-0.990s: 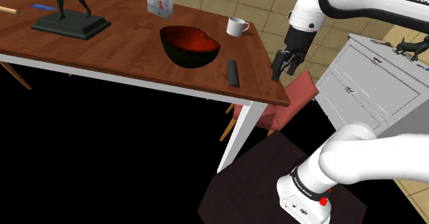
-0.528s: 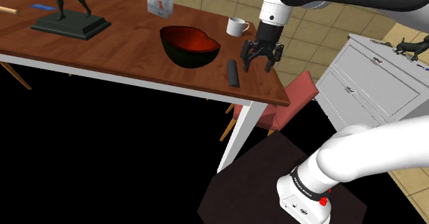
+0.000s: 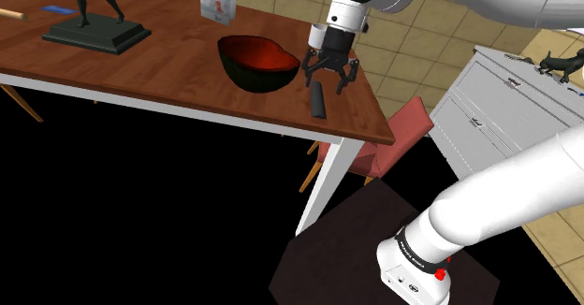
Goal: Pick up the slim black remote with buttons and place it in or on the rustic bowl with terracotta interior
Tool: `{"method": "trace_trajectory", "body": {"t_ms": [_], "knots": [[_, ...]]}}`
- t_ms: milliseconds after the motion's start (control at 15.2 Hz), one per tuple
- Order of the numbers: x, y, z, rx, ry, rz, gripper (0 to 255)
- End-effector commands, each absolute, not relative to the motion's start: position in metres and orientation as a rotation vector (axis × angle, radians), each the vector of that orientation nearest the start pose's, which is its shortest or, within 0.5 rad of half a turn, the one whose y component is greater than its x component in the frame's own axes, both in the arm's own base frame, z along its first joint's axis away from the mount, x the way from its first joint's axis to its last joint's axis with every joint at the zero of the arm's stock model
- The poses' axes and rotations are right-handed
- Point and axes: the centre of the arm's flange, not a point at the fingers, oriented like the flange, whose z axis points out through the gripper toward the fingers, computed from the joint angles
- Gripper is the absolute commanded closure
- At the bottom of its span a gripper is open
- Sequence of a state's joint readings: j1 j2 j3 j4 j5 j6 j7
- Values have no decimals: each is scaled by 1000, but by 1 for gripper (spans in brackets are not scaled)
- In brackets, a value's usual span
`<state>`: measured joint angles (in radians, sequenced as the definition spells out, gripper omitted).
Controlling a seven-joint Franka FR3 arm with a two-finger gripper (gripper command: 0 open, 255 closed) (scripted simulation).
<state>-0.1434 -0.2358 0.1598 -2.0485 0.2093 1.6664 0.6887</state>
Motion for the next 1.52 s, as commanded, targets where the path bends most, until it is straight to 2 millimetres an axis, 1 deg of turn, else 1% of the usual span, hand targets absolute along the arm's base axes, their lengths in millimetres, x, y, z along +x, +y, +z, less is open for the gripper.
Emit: {"method": "trace_trajectory", "body": {"t_ms": [0,330,858,924,1452], "knots": [[473,34,519,-2818,1074,302,0],[469,39,495,-2818,1074,302,0],[469,39,495,-2818,1074,302,0],[469,39,495,-2818,1074,302,255],[468,37,495,-2818,1074,301,255]]}}
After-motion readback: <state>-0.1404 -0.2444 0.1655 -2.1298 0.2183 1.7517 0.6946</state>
